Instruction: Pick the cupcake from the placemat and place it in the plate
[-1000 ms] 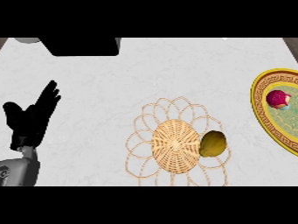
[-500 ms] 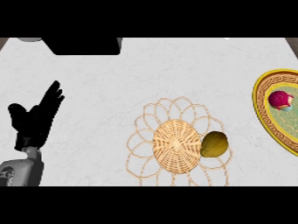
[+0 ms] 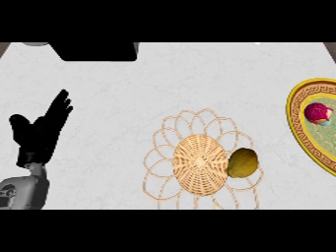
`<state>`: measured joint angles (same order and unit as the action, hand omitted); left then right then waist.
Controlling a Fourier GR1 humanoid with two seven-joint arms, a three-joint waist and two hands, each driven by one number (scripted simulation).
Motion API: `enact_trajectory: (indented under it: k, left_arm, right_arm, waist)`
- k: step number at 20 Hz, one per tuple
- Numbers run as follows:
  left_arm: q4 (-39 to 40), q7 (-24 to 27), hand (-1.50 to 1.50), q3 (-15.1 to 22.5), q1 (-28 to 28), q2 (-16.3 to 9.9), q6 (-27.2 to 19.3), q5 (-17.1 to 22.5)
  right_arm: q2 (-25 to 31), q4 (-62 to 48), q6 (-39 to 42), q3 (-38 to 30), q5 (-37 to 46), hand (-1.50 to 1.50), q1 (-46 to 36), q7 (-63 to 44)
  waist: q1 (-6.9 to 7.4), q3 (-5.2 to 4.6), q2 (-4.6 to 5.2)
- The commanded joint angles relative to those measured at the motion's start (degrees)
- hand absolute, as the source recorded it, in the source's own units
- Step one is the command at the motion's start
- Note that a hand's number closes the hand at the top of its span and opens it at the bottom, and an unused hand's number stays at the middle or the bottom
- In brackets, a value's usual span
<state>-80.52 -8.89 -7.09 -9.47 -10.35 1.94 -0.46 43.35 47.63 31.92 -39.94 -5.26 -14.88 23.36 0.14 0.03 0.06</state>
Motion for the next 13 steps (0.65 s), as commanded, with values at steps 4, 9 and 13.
enact_trajectory:
  k: [4,9,13]
  left_arm:
    - [-1.46,-1.43,0.00,-0.58,-0.04,-0.79,0.81,0.16]
    - [-3.99,-3.62,0.00,-0.10,0.96,0.05,0.93,0.77]
    - [-0.55,-0.29,0.00,-1.59,-0.41,-1.00,2.07,1.22]
  right_arm:
    - [5.93,-13.58,-0.52,1.61,3.79,-1.50,-2.09,9.63]
    - [10.43,-21.50,-0.42,2.99,5.79,-1.50,-4.25,12.28]
    - [10.13,-23.44,-0.32,4.84,7.05,-1.50,-2.37,16.72]
  waist:
    - [0.28,0.03,0.08]
    - [0.60,0.07,0.13]
    - [0.33,0.05,0.10]
